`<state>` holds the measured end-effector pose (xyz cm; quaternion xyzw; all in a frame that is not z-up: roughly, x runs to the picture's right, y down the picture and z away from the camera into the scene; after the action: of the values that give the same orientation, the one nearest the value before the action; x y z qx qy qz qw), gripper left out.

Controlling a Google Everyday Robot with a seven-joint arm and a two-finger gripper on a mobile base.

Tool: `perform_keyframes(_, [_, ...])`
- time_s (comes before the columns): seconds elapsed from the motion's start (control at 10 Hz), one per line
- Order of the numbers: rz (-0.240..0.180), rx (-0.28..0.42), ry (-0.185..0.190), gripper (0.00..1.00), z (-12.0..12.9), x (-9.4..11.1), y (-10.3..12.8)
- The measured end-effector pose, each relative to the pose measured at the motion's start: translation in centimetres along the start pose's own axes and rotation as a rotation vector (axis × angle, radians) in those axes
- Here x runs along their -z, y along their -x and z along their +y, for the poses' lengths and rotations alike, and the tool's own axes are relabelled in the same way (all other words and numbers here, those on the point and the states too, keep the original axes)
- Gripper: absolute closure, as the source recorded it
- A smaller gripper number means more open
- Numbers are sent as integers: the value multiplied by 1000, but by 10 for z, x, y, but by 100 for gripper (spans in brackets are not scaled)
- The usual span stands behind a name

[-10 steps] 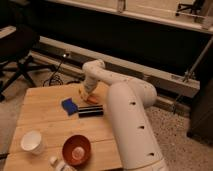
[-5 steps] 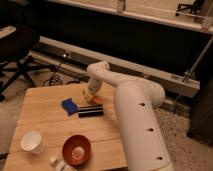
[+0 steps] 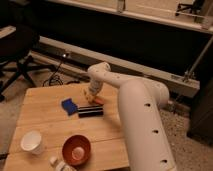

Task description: Drag the pepper across the table

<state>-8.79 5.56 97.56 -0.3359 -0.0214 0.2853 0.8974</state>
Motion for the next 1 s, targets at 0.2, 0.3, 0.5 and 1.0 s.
perform_keyframes(0.2, [-9,-2,0,62,0,1,-3])
perform_keyframes(0.3, [-12,-3,0,62,0,2,-4])
perform_keyframes(0.5, [-15,-7,1,62,-1,3,-8])
perform_keyframes(1.0, [-21,-31,6,62,-10,2,-20])
